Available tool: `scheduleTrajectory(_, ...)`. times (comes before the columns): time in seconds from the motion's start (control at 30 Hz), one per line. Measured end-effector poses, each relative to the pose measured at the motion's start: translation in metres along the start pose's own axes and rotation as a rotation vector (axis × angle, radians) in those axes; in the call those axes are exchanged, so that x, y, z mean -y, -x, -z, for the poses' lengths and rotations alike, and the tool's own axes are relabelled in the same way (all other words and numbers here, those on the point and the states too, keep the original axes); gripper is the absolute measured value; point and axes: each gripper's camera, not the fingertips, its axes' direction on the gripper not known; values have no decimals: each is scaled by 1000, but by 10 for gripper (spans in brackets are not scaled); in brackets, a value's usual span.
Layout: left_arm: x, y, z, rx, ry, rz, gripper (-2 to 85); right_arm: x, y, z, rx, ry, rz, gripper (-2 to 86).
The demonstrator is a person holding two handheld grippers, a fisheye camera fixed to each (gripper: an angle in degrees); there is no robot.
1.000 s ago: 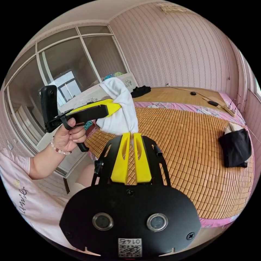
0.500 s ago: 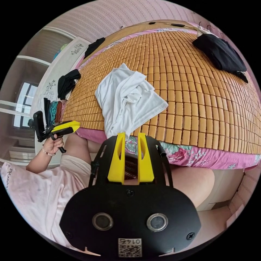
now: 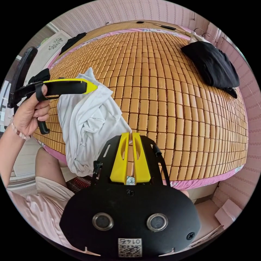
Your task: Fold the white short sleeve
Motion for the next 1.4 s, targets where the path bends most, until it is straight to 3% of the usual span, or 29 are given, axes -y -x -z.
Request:
scheduleTrajectory(0.07, -5, 5, -15, 7, 130, 27, 19, -5, 1, 4, 24, 29, 23, 1)
scheduleTrajectory(0.2, -42, 11, 23, 11, 44, -14, -6, -33, -20, 40, 157, -24, -5, -1)
scheduleTrajectory(0.6, -366, 51, 309, -31, -761, 196, -10, -142, -79, 230, 830, -548, -111, 2)
scheduleTrajectory(0.87, -491, -17, 477, 30, -1290, 32, -10, -185, -45, 430, 909, -945, 155, 2)
scheduleTrajectory(1.0, -534, -52, 525, 57, -1403, -74, -10, -242, -36, 519, 945, -1124, 282, 2)
scheduleTrajectory(1.23, -596, -105, 573, 106, -1460, -204, -10, -338, -3, 614, 765, -1272, 408, 2)
scheduleTrajectory(1.4, -638, -126, 619, 123, -1562, -292, -10, -378, 13, 662, 864, -1416, 556, 1)
